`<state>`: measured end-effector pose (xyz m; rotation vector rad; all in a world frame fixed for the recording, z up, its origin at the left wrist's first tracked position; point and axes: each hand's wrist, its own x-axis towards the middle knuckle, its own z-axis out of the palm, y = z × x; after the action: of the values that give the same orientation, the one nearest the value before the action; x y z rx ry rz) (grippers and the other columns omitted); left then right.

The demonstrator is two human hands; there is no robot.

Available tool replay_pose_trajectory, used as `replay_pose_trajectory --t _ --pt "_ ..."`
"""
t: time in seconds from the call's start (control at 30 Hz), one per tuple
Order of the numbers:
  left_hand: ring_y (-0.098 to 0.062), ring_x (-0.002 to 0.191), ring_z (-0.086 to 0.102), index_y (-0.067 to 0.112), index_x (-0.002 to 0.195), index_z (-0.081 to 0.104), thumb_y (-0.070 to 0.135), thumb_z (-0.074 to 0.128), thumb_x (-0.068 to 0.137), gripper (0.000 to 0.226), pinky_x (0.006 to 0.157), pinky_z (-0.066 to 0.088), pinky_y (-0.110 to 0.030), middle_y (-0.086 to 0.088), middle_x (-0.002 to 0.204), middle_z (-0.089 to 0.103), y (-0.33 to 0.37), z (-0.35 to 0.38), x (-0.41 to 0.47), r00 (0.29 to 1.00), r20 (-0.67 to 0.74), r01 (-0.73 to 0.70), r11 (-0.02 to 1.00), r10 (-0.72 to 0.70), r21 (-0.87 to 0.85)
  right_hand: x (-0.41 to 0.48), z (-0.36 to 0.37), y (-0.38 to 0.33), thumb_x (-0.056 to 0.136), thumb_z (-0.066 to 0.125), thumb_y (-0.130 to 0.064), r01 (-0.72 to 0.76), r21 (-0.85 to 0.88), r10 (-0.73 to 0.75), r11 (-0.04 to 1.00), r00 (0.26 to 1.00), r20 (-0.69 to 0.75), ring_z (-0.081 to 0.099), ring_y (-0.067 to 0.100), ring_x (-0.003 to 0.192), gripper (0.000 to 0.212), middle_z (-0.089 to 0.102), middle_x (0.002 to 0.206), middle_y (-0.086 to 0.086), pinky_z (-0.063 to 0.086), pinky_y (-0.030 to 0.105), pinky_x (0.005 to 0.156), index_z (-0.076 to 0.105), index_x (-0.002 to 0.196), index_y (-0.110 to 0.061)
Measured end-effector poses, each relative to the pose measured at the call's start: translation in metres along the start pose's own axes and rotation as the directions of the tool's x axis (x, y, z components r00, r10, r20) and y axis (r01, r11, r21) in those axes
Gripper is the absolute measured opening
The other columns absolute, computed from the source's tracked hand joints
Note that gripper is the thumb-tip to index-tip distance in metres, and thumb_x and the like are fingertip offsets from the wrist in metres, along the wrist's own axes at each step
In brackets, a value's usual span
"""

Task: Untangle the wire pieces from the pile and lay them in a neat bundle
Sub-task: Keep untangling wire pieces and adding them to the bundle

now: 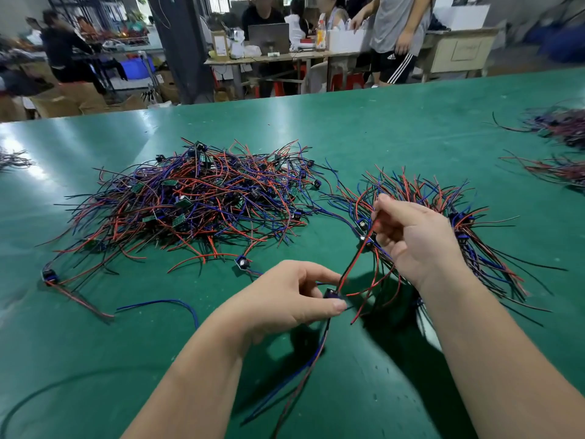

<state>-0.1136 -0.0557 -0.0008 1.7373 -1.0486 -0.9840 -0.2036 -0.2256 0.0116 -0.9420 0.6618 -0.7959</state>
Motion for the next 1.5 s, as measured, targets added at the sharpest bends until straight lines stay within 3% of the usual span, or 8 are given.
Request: replay_pose_trajectory --t 0.23,0.33,0.43,0.57,0.83,0.97,1.23,1.5 --pt "-0.008 0.057 0.055 0.022 0.084 0.067 0.01 0.074 0.076 0.016 0.058 0.048 -0.018 0.003 0.065 0.058 0.008 -0.005 -0.004 0.989 -0.039 -0.149 0.903 0.145 -0.402 0.003 0.001 -0.001 0.102 0.034 -0.04 -0.129 -0.001 0.129 0.992 0.99 0.065 0.059 0.011 0.044 0.046 0.065 0.054 0.003 0.044 0.014 0.042 0.063 0.085 -0.01" --pt "-0.008 0.052 0.057 0.02 0.069 0.064 0.018 0.077 0.056 0.019 0.052 0.049 -0.018 0.001 0.062 0.061 0.009 -0.006 0.002 0.95 -0.285 -0.287 0.72 0.129 -0.632 -0.006 0.006 0.005 0.096 0.052 -0.014 -0.159 -0.198 0.204 0.967 0.951 0.234 0.062 0.011 0.049 0.014 0.068 0.063 0.006 0.048 0.015 0.045 0.063 0.1 -0.006" --pt "-0.008 0.051 0.054 0.017 0.07 0.059 0.028 0.079 0.049 0.031 0.052 0.047 -0.017 0.002 0.059 0.061 0.007 -0.005 0.008 0.843 -0.527 -0.445 0.69 0.107 -0.571 -0.018 0.01 0.015 0.068 0.069 0.002 -0.139 -0.302 0.271 0.943 0.848 0.455 0.063 0.013 0.056 0.025 0.067 0.074 0.008 0.048 0.015 0.05 0.07 0.092 -0.006" --pt "0.001 0.054 0.056 0.016 0.075 0.058 0.027 0.08 0.053 0.033 0.056 0.045 -0.011 0.01 0.059 0.065 0.005 0.004 0.01 0.695 -0.68 -0.507 0.83 0.233 -0.234 -0.024 0.021 0.021 0.061 0.068 -0.01 -0.157 -0.069 0.17 0.985 0.853 0.494 0.062 0.009 0.054 0.011 0.068 0.066 0.003 0.049 0.014 0.051 0.075 0.07 -0.012" --pt "-0.01 0.071 0.07 0.02 0.081 0.073 -0.014 0.058 0.082 0.037 0.066 0.054 -0.02 0.001 0.076 0.074 0.003 0.012 0.011 0.822 -0.511 -0.412 0.882 0.251 -0.23 -0.016 0.018 0.013 0.064 0.066 -0.018 -0.133 -0.018 0.131 0.991 0.921 0.366 0.06 0.005 0.052 0.01 0.066 0.06 0.0 0.049 0.016 0.051 0.074 0.064 -0.011" --pt "-0.012 0.06 0.068 0.009 0.085 0.069 0.02 0.076 0.067 0.022 0.057 0.055 -0.022 -0.005 0.069 0.073 0.005 0.009 0.01 0.886 -0.455 -0.326 0.816 0.088 -0.477 -0.018 0.017 0.02 0.064 0.068 -0.015 -0.056 -0.113 0.102 0.992 0.887 0.451 0.061 0.01 0.059 0.01 0.068 0.065 0.002 0.051 0.019 0.06 0.074 0.069 -0.01" --pt "-0.015 0.062 0.065 0.01 0.076 0.071 0.007 0.076 0.077 0.005 0.065 0.056 -0.029 -0.008 0.069 0.073 -0.005 0.014 0.016 0.862 -0.502 -0.169 0.896 -0.068 -0.412 -0.02 0.018 0.03 0.081 0.068 -0.002 0.14 -0.383 0.022 0.913 0.921 0.389 0.061 0.012 0.065 0.015 0.07 0.066 0.002 0.047 0.024 0.064 0.071 0.074 -0.015" --pt "-0.012 0.054 0.064 0.003 0.081 0.071 0.007 0.075 0.077 0.007 0.055 0.053 -0.02 -0.009 0.065 0.07 -0.004 0.017 0.016 0.893 -0.447 -0.171 0.874 -0.058 -0.455 -0.021 0.018 0.026 0.082 0.066 0.003 0.015 -0.302 0.093 0.953 0.936 0.34 0.056 0.013 0.059 0.011 0.067 0.063 0.004 0.046 0.013 0.052 0.069 0.079 -0.008"
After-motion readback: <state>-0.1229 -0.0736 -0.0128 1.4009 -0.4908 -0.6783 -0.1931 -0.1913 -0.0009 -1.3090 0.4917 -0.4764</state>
